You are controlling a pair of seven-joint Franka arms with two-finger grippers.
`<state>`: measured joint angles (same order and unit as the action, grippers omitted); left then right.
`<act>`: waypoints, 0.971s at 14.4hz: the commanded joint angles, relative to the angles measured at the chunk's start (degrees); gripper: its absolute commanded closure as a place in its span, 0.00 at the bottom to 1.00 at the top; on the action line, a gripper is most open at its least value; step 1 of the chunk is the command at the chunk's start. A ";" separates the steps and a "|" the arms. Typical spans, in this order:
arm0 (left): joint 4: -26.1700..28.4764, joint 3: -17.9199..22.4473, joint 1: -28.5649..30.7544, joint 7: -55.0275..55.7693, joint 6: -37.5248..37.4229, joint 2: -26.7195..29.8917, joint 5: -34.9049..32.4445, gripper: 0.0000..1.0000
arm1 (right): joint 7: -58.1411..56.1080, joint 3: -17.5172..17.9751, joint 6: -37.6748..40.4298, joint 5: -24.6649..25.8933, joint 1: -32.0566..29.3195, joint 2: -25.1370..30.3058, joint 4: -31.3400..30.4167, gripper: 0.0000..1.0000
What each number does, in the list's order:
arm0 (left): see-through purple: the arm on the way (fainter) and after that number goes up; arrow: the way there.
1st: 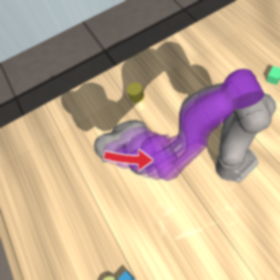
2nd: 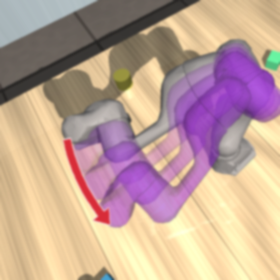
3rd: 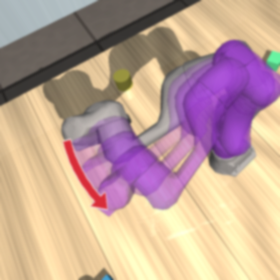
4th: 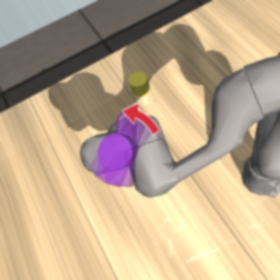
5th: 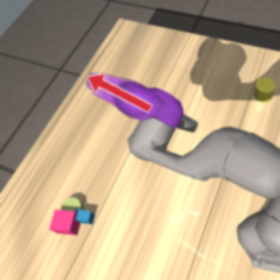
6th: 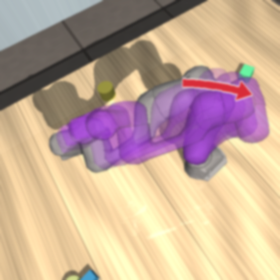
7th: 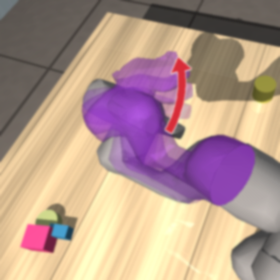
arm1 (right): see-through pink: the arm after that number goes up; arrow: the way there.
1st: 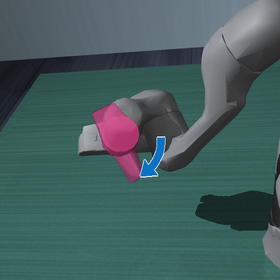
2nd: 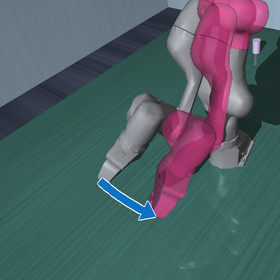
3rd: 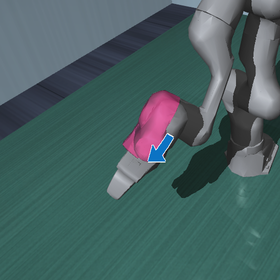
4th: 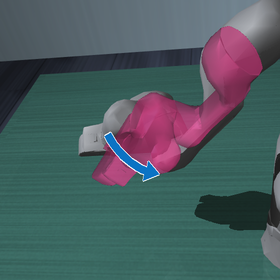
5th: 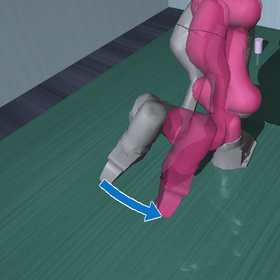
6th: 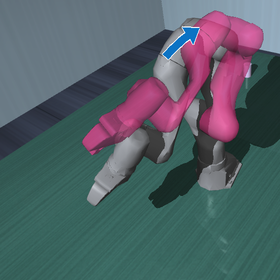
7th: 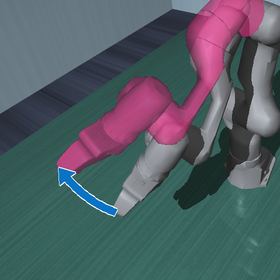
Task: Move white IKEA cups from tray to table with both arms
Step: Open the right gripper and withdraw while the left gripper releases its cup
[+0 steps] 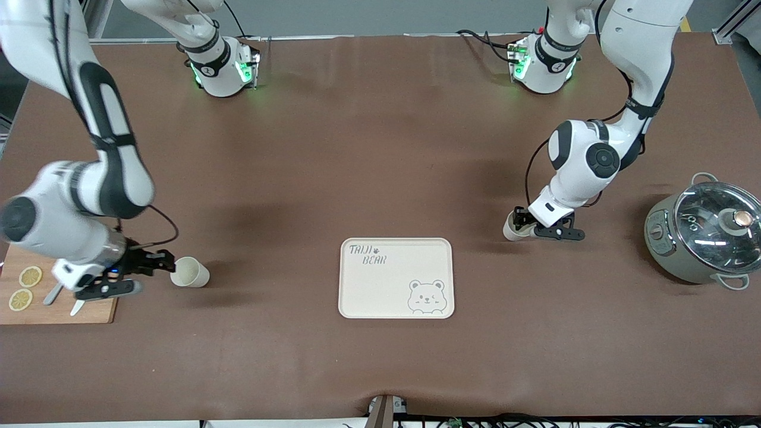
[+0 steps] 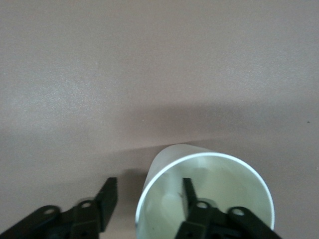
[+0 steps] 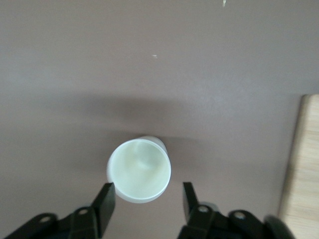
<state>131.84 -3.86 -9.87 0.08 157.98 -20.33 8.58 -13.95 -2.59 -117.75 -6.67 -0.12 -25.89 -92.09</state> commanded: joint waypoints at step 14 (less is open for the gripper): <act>-0.53 0.08 0.99 0.80 -7.77 10.04 0.65 0.00 | 13.94 0.48 33.64 6.93 -1.02 22.29 14.57 0.00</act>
<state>131.05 -3.83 -9.19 0.31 151.90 -13.31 8.58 -4.43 -3.16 -84.07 -0.93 -0.57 -3.85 -76.12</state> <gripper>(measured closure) 0.000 0.000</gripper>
